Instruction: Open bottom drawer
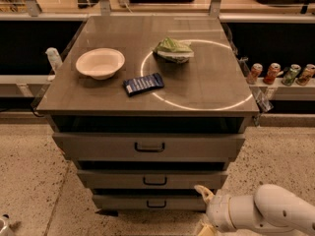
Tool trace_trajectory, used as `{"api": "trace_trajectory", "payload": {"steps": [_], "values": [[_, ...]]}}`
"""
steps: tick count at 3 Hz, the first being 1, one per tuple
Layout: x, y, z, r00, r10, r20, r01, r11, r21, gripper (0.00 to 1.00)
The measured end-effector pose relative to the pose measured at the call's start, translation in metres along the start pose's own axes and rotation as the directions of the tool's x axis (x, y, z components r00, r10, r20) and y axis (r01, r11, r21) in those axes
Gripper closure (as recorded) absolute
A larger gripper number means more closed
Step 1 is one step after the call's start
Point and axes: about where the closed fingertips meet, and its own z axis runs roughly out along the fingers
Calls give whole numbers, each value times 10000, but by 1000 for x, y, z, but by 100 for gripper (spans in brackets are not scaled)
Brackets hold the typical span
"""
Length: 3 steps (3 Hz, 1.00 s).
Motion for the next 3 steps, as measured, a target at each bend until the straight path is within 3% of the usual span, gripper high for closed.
{"api": "trace_trajectory", "payload": {"steps": [2,3], "values": [[77,-33,49,9926,1215,10,-1215,9925,88,0],[80,-31,52,9916,1296,45,-1297,9916,14,19]]}}
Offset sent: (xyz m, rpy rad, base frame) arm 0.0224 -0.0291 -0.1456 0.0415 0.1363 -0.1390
